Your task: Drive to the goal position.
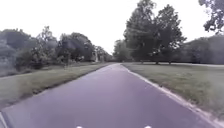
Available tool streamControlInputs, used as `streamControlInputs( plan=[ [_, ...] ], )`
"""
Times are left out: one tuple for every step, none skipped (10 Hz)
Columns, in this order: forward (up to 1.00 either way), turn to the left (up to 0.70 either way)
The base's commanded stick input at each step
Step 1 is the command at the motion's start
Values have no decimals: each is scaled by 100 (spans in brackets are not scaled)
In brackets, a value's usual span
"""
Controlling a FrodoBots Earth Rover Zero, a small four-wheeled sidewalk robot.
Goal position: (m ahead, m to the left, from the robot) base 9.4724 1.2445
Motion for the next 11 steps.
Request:
streamControlInputs(
  plan=[
    [70,0],
    [70,0],
    [70,0],
    [70,0],
    [70,0],
    [70,0],
    [70,0],
    [70,0],
    [70,0],
    [70,0],
    [70,0]
  ],
)
